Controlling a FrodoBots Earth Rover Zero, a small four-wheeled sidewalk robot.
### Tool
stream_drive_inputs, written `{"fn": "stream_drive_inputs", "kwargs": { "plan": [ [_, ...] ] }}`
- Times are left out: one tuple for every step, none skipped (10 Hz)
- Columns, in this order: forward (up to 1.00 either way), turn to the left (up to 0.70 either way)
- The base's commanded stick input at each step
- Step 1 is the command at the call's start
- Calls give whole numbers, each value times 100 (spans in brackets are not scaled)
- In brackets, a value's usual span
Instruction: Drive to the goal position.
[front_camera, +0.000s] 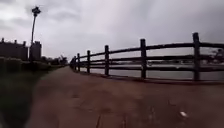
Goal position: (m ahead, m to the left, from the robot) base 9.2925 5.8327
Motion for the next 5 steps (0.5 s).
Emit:
{"fn": "stream_drive_inputs", "kwargs": {
  "plan": [
    [100, 4],
    [100, 40],
    [100, 40],
    [100, 40],
    [100, 40]
  ]
}}
